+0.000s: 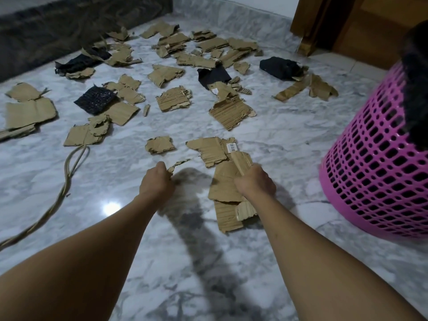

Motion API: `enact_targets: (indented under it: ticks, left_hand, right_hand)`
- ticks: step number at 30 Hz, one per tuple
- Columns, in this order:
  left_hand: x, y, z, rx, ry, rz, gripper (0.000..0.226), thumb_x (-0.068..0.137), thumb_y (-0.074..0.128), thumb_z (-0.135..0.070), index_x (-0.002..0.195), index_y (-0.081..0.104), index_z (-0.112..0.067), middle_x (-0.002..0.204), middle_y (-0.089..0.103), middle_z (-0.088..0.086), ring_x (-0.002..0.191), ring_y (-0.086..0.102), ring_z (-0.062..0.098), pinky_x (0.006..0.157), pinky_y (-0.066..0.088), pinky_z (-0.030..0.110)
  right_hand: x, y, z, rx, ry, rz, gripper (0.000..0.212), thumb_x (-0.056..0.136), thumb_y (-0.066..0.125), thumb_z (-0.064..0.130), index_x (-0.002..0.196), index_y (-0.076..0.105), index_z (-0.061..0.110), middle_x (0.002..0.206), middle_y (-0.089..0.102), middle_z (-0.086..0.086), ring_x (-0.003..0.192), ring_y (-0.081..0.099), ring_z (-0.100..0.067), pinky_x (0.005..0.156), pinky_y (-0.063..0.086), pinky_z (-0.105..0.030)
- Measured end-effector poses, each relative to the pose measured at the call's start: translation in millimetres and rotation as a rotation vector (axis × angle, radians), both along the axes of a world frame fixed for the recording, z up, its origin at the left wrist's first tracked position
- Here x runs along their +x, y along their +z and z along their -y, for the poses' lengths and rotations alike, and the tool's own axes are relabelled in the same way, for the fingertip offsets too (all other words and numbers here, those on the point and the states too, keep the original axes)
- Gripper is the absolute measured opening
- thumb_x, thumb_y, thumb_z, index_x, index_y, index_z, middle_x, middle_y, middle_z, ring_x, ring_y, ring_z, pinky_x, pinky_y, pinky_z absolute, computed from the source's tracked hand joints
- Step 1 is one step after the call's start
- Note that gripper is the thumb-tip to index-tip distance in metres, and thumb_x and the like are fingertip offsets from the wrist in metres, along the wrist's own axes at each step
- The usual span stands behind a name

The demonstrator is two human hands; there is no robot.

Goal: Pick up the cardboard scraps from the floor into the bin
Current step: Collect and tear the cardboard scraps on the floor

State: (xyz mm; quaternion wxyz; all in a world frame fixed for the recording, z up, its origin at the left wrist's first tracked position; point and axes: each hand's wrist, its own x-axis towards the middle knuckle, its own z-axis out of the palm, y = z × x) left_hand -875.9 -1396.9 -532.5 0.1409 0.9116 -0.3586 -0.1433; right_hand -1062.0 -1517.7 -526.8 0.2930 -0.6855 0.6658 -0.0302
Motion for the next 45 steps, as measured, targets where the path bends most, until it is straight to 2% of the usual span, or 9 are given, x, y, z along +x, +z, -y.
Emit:
enact_targets:
  ticks: [5,10,15,21,24,30,36,40,45]
  left_hand:
    - [-13,-6,3,-0.075,-0.076,0.024,0.007,0.087,0.04,-0.001,0.086,0.038,-0.007,0.066,0.039,0.004,0.07,0.043,0.031,0.049,0.024,0.033]
    - [-34,-5,3,-0.11,-0.083,-0.001,0.007,0.089,0.049,-0.013,0.088,0.043,-0.011,0.072,0.05,0.007,0.069,0.048,0.03,0.051,0.031,0.032]
    - [-62,0,-4,-0.094,-0.138,-0.05,0.034,0.081,0.064,-0.038,0.084,0.039,-0.015,0.076,0.056,0.005,0.071,0.051,0.028,0.051,0.031,0.032]
    - [-93,-9,-11,-0.065,-0.215,-0.078,0.056,0.074,0.066,-0.063,0.083,0.036,-0.017,0.074,0.042,-0.004,0.072,0.044,0.022,0.058,0.03,0.033]
    - [-104,-15,-9,-0.045,-0.272,-0.053,0.069,0.063,0.067,-0.075,0.088,0.035,-0.019,0.088,0.043,-0.002,0.081,0.045,0.021,0.063,0.034,0.031]
    - [-119,-14,10,0.087,-0.448,-0.035,0.093,0.051,0.08,-0.068,0.114,0.041,-0.011,0.116,0.039,0.006,0.099,0.053,0.026,0.069,0.041,0.034]
    - [-128,-19,21,0.056,-0.553,-0.094,0.092,0.057,0.084,-0.055,0.125,0.043,-0.009,0.127,0.034,0.002,0.098,0.059,0.025,0.077,0.053,0.042]
    - [-132,-18,27,0.026,-0.617,-0.114,0.069,0.067,0.082,-0.044,0.116,0.048,-0.009,0.122,0.039,0.001,0.096,0.057,0.025,0.066,0.041,0.033]
    - [-138,-13,27,0.069,-0.568,0.063,0.039,0.082,0.062,-0.036,0.109,0.042,-0.016,0.113,0.055,0.005,0.094,0.06,0.03,0.062,0.039,0.034]
  right_hand:
    - [-4,-3,-9,-0.087,0.083,-0.006,0.073,0.071,0.073,0.063,0.124,0.056,0.015,0.124,0.06,-0.009,0.112,0.059,-0.031,0.087,0.045,-0.036]
    - [13,-2,-8,-0.026,0.079,-0.018,0.053,0.08,0.077,0.035,0.122,0.054,0.014,0.124,0.062,-0.008,0.111,0.061,-0.03,0.08,0.044,-0.033]
    - [22,1,-3,0.13,0.06,0.019,0.073,0.065,0.087,0.046,0.125,0.057,0.016,0.118,0.067,-0.007,0.108,0.064,-0.029,0.074,0.041,-0.031]
    - [-1,0,10,0.166,0.037,0.173,0.033,0.076,0.069,0.036,0.101,0.06,0.016,0.095,0.068,-0.005,0.087,0.067,-0.029,0.071,0.051,-0.035]
    - [-17,10,21,0.176,-0.026,0.338,0.029,0.075,0.067,0.031,0.098,0.066,0.013,0.079,0.068,-0.004,0.072,0.067,-0.024,0.063,0.052,-0.034]
    - [-42,34,46,0.075,-0.076,0.425,0.011,0.079,0.063,0.025,0.084,0.064,0.015,0.077,0.063,-0.003,0.068,0.06,-0.022,0.06,0.046,-0.03]
    - [-58,37,57,0.009,-0.034,0.357,0.027,0.081,0.058,0.027,0.103,0.06,0.012,0.083,0.061,-0.001,0.083,0.063,-0.027,0.073,0.052,-0.037]
    - [-67,35,59,0.001,-0.045,0.318,0.024,0.081,0.061,0.028,0.1,0.065,0.014,0.082,0.066,-0.003,0.078,0.067,-0.026,0.071,0.055,-0.037]
    - [-67,40,61,-0.008,-0.065,0.279,0.018,0.081,0.059,0.027,0.094,0.064,0.015,0.076,0.065,-0.002,0.072,0.065,-0.025,0.066,0.053,-0.036]
